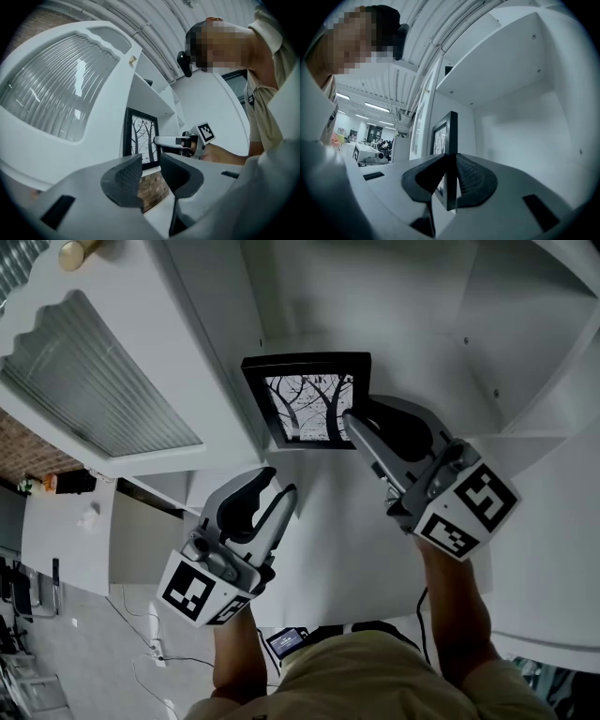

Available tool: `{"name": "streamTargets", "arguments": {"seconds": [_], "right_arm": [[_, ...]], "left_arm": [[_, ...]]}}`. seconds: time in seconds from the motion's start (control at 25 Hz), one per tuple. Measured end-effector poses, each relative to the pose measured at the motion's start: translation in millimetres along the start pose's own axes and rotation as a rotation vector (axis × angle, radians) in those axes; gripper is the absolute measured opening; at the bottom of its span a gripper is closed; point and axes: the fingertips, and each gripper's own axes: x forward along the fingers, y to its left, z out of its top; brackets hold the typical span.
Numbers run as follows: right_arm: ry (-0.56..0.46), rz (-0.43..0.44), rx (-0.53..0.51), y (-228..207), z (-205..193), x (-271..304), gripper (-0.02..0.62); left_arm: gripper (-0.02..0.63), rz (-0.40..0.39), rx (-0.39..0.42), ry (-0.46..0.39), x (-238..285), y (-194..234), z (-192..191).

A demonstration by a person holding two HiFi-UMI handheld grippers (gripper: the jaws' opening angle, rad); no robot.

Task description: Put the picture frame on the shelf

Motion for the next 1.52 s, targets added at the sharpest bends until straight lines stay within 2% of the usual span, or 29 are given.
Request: {"name": "streamTargets", "arguments": {"seconds": [0.64,1.52], "right_arm": [[0.108,-0.025,-0.046,0,0,2,0.074],[0.130,-0.029,-0.054,0,-3,4,0.075]], "left_arm": [[0.117,-0.017,-0.019,0.014,-6,-14,-10],[0.117,-0.021,-0.029,0.015,-12,-12,-16]]}}
